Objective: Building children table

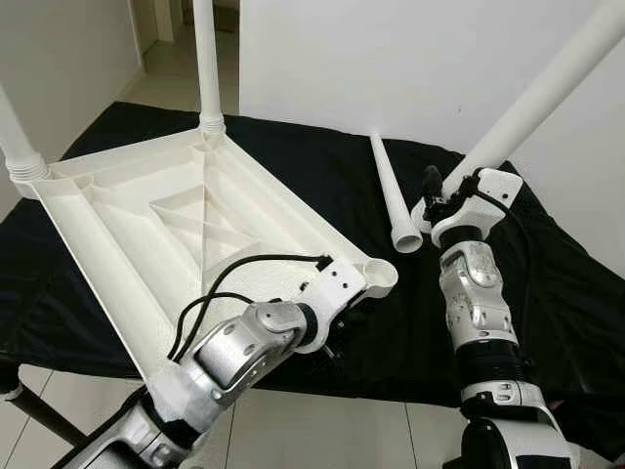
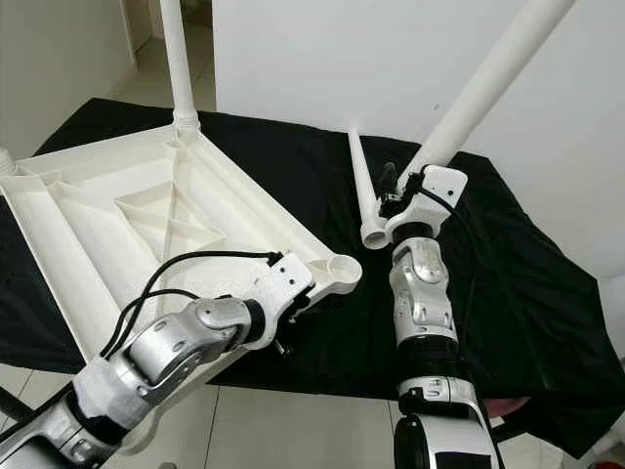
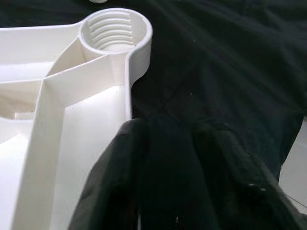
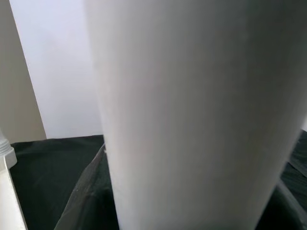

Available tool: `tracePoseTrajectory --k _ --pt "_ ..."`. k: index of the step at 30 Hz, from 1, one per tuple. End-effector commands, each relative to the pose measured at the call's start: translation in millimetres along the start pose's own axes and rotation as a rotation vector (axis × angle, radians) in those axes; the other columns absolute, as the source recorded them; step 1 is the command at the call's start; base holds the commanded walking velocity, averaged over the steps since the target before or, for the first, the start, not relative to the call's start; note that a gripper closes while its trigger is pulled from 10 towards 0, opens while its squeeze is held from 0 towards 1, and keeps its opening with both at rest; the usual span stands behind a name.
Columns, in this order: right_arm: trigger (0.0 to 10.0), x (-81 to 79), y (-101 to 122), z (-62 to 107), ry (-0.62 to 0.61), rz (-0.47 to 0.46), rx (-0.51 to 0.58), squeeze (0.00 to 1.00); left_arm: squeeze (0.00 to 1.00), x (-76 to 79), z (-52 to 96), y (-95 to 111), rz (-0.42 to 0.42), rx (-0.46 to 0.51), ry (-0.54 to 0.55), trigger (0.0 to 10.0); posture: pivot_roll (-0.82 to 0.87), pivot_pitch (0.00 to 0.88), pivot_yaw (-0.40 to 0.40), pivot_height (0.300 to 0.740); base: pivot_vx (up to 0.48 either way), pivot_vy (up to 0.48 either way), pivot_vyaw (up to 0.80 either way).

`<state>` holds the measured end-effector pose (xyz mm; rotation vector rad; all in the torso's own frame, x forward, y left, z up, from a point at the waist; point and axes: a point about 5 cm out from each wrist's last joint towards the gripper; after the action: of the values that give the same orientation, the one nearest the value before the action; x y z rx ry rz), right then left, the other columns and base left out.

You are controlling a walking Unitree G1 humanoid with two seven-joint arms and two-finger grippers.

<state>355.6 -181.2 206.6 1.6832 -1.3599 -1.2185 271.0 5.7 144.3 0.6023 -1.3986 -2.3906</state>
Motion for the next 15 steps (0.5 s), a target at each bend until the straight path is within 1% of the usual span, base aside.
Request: tracePoseTrajectory --k 1,5,10,12,13,15 --pt "10.0 2.4 6.7 -2.1 -0.005 0.008 0.029 0.0 0.0 15.6 -3.3 0.0 -0.021 0.014 -0.279 10.0 0.0 0.0 -0.12 0.74 0.0 0.0 0.0" --pt "10.0 2.9 6.9 -1.7 -0.006 0.008 0.03 0.0 0.0 15.3 -4.9 -1.8 -0.017 0.008 -0.282 10.0 0.0 0.0 -0.12 0.74 0.0 0.0 0.0" --pt "10.0 3.7 6.9 -1.3 -0.011 0.009 0.032 0.0 0.0 10.9 -11.4 -11.5 -0.052 -0.036 -0.259 10.0 0.0 0.0 -0.113 0.74 0.0 0.0 0.0" --pt "10.0 3.8 7.6 -1.0 -0.013 0.01 0.035 0.0 0.0 4.0 -10.1 -5.6 -0.068 -0.012 -0.225 10.0 -0.01 0.0 -0.106 0.74 0.0 0.0 0.0" --pt "10.0 3.8 7.6 -1.0 -0.013 0.01 0.035 0.0 0.0 4.0 -10.1 -5.6 -0.068 -0.012 -0.225 10.0 -0.01 0.0 -0.106 0.74 0.0 0.0 0.0" --pt "10.0 5.8 8.1 -0.2 -0.021 0.012 0.038 0.0 0.0 1.0 -0.6 12.5 -0.043 0.076 -0.239 10.0 -0.01 0.0 -0.103 0.74 0.0 0.0 0.0"
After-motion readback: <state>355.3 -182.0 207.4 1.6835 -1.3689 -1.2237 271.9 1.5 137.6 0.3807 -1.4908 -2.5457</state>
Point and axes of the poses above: a point about 5 cm out from each wrist's last joint towards the gripper, its own z axis pointing back from the gripper into the wrist, its own y axis along the axis of the wrist's last joint, x = y × z, and after that the axes turned 6 degrees about -z, right-handed
